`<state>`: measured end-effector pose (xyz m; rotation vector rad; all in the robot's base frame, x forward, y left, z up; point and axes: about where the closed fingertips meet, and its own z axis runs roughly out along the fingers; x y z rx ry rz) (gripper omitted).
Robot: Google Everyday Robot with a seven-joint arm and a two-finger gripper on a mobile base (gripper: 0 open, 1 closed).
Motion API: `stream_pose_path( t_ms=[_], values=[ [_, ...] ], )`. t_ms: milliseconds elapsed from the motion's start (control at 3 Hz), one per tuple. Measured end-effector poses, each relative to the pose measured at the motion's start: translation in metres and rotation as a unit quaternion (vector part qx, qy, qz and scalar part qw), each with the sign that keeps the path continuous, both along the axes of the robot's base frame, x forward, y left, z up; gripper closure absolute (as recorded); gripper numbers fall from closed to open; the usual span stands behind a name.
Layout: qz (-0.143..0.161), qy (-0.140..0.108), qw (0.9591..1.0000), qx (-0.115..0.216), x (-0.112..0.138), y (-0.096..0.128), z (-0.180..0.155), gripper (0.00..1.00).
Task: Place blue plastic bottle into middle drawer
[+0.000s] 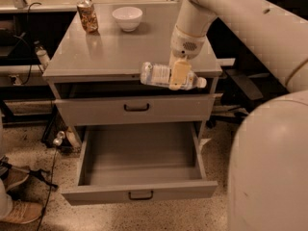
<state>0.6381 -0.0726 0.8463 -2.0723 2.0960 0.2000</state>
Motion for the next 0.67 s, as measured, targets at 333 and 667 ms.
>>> stream_pose_path(
  t_ms=[333, 667],
  values=[
    [-0.032, 0.046, 0.9980, 0.031, -0.046, 0.017, -0.036, 1.00],
    [-0.056, 0.083, 0.9929, 0.064, -0.082, 0.036, -0.075, 1.00]
  ],
)
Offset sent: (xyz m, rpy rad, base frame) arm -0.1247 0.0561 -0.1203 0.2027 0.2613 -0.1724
